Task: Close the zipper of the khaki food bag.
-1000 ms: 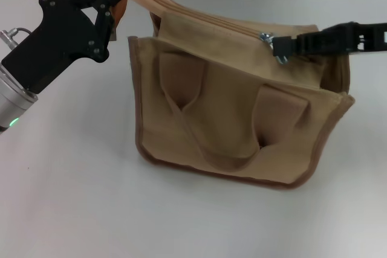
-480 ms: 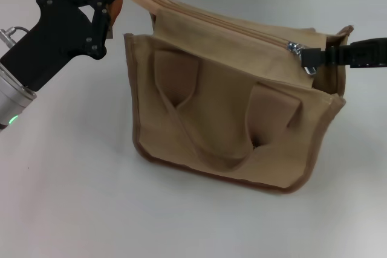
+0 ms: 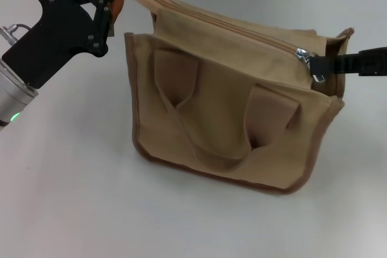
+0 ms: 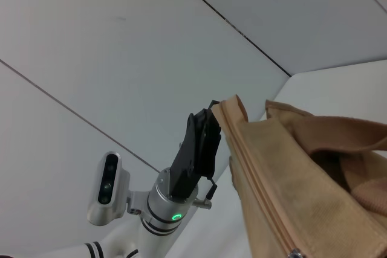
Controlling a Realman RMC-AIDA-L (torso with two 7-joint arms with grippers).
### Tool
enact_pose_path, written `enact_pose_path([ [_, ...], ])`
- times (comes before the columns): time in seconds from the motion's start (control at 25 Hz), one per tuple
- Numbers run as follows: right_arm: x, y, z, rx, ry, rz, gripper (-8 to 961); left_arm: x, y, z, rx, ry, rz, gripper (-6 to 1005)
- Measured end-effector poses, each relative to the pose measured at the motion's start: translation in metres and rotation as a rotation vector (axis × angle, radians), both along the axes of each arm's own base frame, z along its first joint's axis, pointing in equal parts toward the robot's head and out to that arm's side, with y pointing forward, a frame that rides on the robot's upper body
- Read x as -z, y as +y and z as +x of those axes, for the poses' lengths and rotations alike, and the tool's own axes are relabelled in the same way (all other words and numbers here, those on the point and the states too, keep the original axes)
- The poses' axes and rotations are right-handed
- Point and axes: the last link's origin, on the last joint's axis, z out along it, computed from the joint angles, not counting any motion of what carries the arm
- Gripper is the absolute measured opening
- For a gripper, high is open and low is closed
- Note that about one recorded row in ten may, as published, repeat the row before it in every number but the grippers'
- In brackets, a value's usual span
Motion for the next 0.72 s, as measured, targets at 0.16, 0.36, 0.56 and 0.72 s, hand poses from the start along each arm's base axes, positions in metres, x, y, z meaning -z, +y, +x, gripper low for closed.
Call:
enact_pose_path([
  [0.16, -0.0009, -0.0009, 0.0013, 0.003, 0.001, 0.001, 135, 0.0000, 0.0002, 0.0001, 0.000, 0.000, 0.000, 86],
  [0.36, -0.0066, -0.0009, 0.0046, 0.021, 0.029, 0.018, 144, 0.0003, 0.0003, 0.0005, 0.002, 0.001, -0.001, 88],
  [0.56, -0.0039, -0.0013, 0.0059, 0.025, 0.051, -0.002, 153, 0.0016, -0.0003, 0.0006, 0.002, 0.001, -0.008, 90],
  [0.72, -0.0026, -0.0023, 0.0049, 0.019, 0.054, -0.012, 160, 0.0027, -0.0009, 0.0009, 0.002, -0.003, -0.012, 92],
])
